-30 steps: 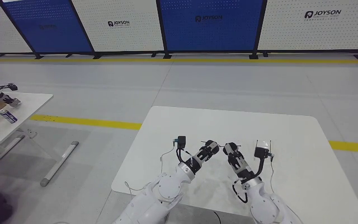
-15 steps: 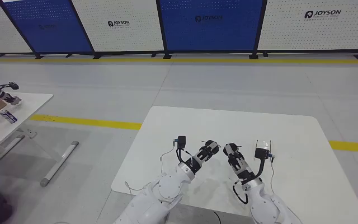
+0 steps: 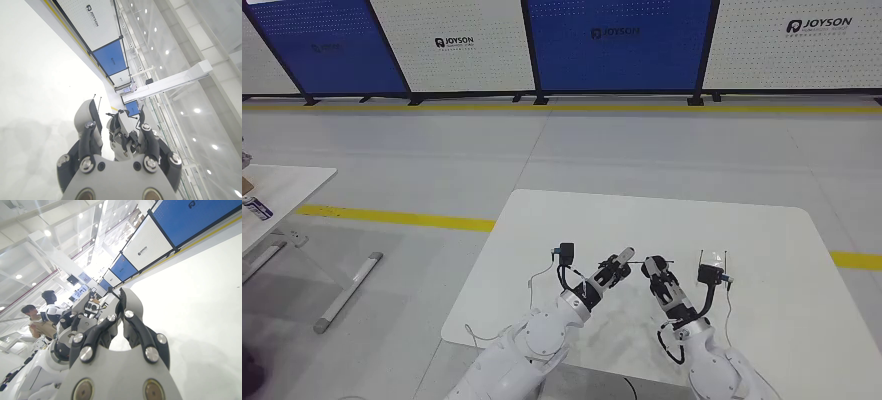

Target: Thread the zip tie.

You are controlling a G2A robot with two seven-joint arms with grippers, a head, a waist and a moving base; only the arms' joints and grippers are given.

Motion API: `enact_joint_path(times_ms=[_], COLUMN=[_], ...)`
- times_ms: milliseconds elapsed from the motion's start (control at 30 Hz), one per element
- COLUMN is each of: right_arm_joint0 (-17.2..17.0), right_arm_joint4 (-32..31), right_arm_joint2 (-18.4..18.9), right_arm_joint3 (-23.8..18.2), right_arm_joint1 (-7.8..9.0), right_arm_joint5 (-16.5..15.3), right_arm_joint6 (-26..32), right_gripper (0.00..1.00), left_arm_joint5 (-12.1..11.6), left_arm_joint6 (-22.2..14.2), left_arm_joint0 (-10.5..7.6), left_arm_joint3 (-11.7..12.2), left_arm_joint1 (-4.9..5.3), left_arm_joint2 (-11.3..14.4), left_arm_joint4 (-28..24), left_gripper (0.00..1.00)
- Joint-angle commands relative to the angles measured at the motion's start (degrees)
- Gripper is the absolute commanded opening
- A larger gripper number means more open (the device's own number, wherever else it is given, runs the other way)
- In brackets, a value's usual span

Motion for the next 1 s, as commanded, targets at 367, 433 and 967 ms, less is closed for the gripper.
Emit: enact_joint_path(times_ms=[367, 433, 967], right_arm_joint0=[-0.11, -0.1, -0.03], right_arm_joint4=[-0.03, 0.01, -0.55], right_arm_joint2=[0.49, 0.54, 1.01], right_arm_joint3=[0.04, 0.08, -0.04], right_arm_joint1=[-0.25, -0.29, -0.61], right_arm_joint5=[-0.01, -0.01, -0.01], right_arm_joint6=[-0.33, -0.32, 0.01], right_gripper=[0.0, 0.0, 0.0], left_arm_joint5=[0.0, 0.0, 0.0], left_arm_joint6=[0.0, 0.0, 0.0], left_arm_joint0=[0.0, 0.0, 0.0], left_arm_joint3=[0.0, 0.0, 0.0], left_arm_joint1=[0.0, 0.0, 0.0], left_arm_joint2=[0.0, 0.0, 0.0], left_arm_joint4=[0.0, 0.0, 0.0], left_gripper=[0.16, 0.16, 0.31])
